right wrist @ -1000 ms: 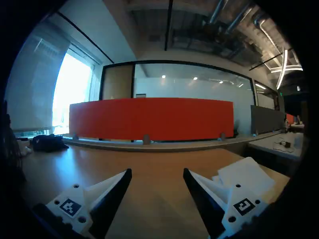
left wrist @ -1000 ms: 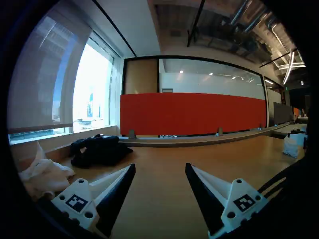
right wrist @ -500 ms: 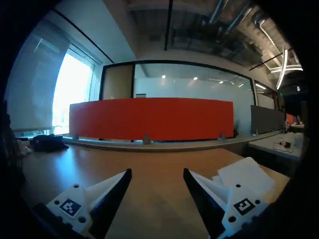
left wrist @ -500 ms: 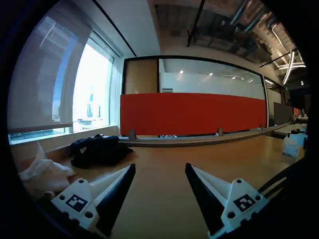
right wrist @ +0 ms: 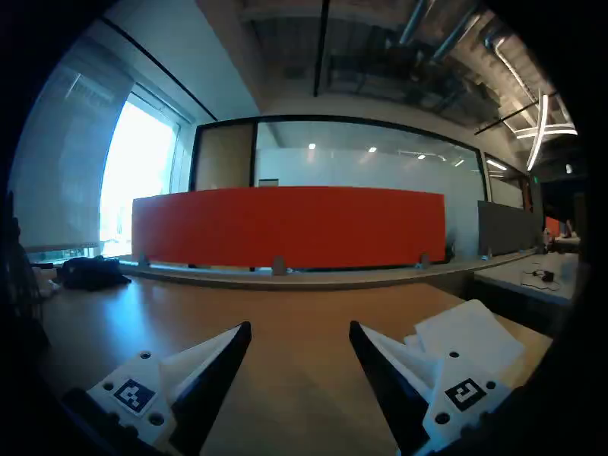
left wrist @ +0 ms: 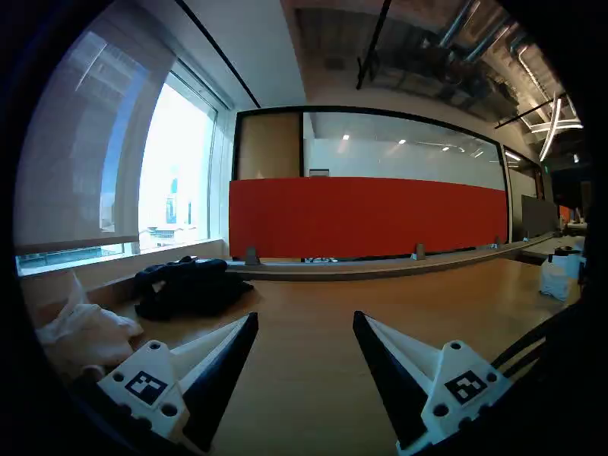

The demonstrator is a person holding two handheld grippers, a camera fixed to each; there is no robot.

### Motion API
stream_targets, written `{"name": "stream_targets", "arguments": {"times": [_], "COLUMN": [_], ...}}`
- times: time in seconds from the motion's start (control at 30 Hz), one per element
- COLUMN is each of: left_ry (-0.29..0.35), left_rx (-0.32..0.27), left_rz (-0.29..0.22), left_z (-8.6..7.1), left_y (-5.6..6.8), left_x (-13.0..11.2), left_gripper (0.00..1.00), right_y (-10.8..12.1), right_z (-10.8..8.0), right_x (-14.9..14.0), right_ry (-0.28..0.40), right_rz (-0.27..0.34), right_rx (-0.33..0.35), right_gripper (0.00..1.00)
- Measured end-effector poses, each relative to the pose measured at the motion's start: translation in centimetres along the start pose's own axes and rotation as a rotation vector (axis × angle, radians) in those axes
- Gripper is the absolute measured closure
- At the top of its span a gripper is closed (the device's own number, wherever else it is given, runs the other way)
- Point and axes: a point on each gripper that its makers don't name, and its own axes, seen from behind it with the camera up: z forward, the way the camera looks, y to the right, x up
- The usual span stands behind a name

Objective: Fold towel

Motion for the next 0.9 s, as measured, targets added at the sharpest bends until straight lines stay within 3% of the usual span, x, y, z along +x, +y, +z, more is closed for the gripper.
{"name": "stream_targets", "arguments": {"times": [0.9], "left_ry": [0.001], "left_rx": [0.000], "left_rz": [-0.002], "left_z": [0.20], "left_y": [-0.04], "left_x": [-0.34], "left_gripper": [0.07], "right_y": [-0.06], "right_z": [-0.02], "right_x": [-0.01], "right_ry": [0.000], "right_rz": [0.000], "right_rx": [0.000], "right_gripper": [0.00]}}
